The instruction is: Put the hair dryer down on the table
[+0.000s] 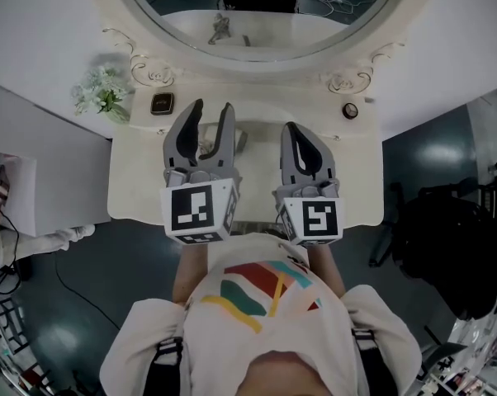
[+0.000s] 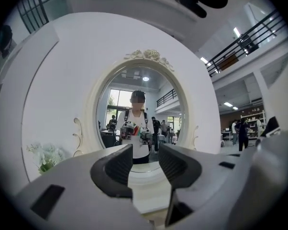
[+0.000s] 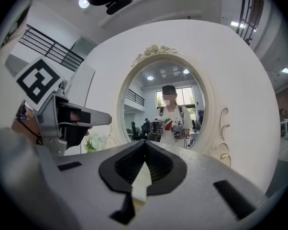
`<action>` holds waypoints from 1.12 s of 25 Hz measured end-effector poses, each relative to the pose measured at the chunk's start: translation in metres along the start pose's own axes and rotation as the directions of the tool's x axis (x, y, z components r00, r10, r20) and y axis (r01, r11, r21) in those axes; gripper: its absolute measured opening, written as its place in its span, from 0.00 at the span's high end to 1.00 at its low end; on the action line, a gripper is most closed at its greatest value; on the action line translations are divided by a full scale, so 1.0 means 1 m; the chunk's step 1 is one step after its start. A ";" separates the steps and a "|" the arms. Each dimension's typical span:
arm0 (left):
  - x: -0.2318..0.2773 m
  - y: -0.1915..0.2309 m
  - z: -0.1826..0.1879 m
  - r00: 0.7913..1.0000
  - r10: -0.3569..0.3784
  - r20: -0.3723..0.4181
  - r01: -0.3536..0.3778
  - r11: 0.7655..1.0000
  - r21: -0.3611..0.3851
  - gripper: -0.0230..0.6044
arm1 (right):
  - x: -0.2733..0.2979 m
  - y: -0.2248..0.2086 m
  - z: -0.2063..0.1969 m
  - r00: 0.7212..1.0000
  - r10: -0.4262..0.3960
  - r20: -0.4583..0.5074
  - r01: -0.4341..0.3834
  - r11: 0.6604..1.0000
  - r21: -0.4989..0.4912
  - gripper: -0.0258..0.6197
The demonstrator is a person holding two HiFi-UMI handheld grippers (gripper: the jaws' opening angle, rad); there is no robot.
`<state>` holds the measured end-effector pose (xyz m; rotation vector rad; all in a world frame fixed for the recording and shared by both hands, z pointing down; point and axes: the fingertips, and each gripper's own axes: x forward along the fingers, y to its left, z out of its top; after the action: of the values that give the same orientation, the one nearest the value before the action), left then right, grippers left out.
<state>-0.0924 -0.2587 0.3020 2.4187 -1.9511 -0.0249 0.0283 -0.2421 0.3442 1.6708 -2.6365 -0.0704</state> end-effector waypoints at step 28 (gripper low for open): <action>-0.007 -0.024 -0.023 0.999 -0.048 0.022 0.045 0.990 0.135 0.70 | -0.005 0.021 -0.027 0.998 0.030 -0.050 -0.032 0.998 -0.049 0.96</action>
<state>-0.0699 -0.2462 0.3239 2.5591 -1.9673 0.0788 0.0130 -0.2293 0.3725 1.5951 -2.6023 -0.0922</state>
